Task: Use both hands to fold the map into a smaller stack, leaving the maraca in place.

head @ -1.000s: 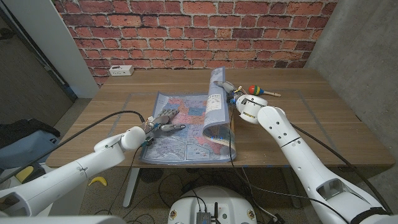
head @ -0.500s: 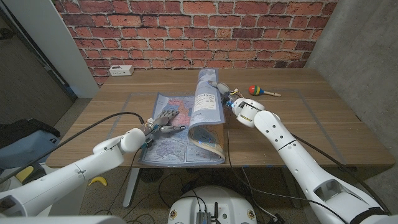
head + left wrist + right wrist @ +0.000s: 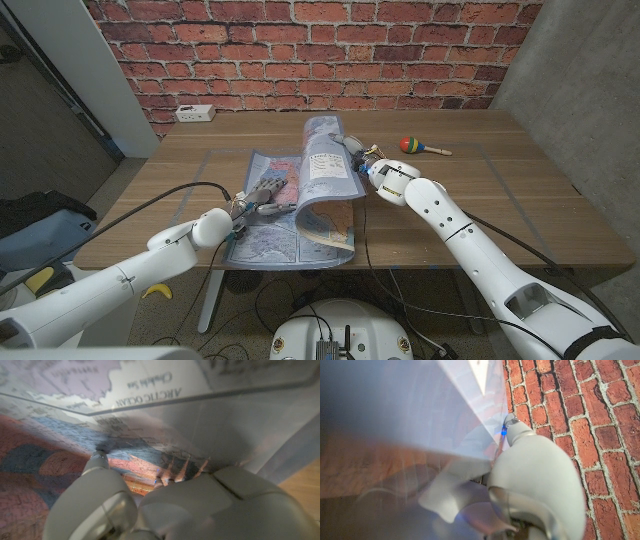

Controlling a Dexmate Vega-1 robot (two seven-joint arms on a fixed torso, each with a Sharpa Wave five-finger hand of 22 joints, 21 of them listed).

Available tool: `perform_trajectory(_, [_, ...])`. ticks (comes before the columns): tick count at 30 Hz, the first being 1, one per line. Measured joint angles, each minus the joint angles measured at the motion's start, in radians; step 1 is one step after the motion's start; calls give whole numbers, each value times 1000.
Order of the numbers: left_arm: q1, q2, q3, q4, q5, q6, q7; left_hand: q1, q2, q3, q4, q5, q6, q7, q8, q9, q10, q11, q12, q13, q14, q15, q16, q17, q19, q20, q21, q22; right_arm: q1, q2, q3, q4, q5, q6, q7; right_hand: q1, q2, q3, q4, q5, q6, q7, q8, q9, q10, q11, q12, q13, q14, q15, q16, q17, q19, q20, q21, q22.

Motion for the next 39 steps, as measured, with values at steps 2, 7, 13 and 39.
perform_trajectory(2, [0,0,0,0,0,0,1,0,0,0,0,0,0,0,0,0,0,0,0,0,0,0,0,0,0,0,0,0,8,-7,-13,-6,-35,-15,-23,-1,1,-1,1,0,-8,-2,-3,-4,-6,5,-6,-2,-9,-1,0,0,-6,3,4,-1])
perform_trajectory(7, [5,2,-3,-4,-1,0,2,0,0,0,0,0,0,0,0,0,0,0,2,0,0,0,0,0,2,-2,0,0,21,-18,-36,-16,-66,-29,-42,-6,6,-6,5,0,-11,-5,-8,-9,-13,13,-14,-12,-19,5,-8,-12,-12,9,8,-5])
perform_trajectory(13, [6,2,-4,-5,-2,0,4,0,0,-4,4,7,0,0,0,0,-1,1,2,0,0,0,-1,0,2,-2,0,0,33,-26,-56,-21,-112,-54,-66,-16,15,-4,7,-1,-25,-9,-20,-18,-32,25,-30,-26,-32,14,-46,-48,-29,15,12,-9])
perform_trajectory(39, [7,2,-5,-12,-1,13,8,-1,9,-7,1,6,0,0,0,0,-2,2,1,-1,0,0,-1,0,3,-3,0,0,48,-33,-65,63,-91,-57,169,-699,-37,-256,273,-16,-314,119,-263,-168,-357,184,-299,-218,-299,284,-326,-241,-237,174,-101,-56])
